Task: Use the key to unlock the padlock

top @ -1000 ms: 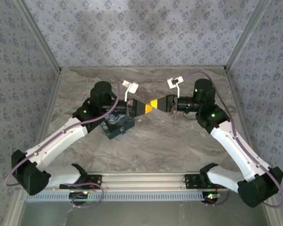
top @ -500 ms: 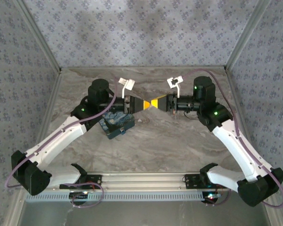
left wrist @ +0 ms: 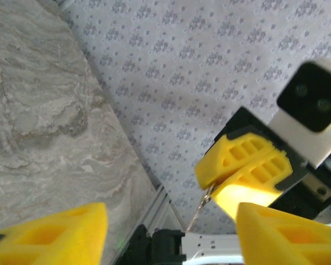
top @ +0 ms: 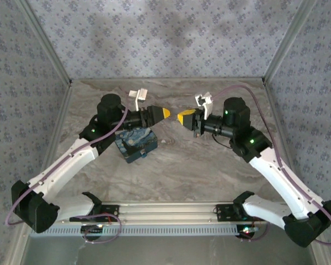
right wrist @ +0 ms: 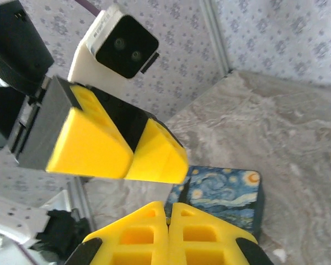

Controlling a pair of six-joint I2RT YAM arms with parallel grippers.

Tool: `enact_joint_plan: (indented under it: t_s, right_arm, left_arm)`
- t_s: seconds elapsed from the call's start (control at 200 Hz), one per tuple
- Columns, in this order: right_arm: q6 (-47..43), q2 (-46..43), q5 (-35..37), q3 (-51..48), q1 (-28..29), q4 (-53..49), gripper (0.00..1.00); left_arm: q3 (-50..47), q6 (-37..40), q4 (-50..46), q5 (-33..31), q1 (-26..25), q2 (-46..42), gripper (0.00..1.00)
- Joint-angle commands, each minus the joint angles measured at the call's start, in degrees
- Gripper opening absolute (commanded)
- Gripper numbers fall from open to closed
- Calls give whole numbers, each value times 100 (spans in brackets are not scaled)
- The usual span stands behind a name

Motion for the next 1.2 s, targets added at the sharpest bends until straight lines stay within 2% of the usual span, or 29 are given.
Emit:
enact_joint_plan:
  t_s: [0.0, 0.145, 0.21, 0.28, 0.42, 0.56, 0.68, 1.064, 1.194]
  right_arm:
    - [-971, -165, 1350, -197, 339, 499, 0]
    - [-2071, -294, 2722, -673, 888, 1254, 0]
    - [-2618, -386, 3139, -913, 1062, 1754, 0]
    - [-3004, -382, 3423, -965, 1161, 1999, 0]
    - [-3567, -369, 3419, -988, 1253, 2265, 0]
    - [-3937, -372, 3349, -980, 1315, 2362, 0]
    - [-4119, -327, 3253, -1007, 1382, 2350, 0]
    - [-4392, -231, 3336, -1075, 1432, 2710, 0]
    - [-4544, -196, 3364, -1092, 1487, 2701, 0]
  left_arm:
    - [-4, -521, 407, -206, 34, 41, 65]
    - [238, -1092, 328, -203, 56, 269, 64]
    - [363, -1477, 247, -142, 69, 399, 73]
    - [463, -1901, 249, -21, 86, 545, 72]
    - [621, -2756, 584, 336, 75, 805, 67]
    - [771, -3208, 464, 611, 69, 942, 65]
    - [704, -3734, 950, 663, 58, 1014, 57]
    - [910, -4187, 1289, 902, -105, 1306, 51]
    - [893, -4224, 1345, 912, -116, 1314, 42]
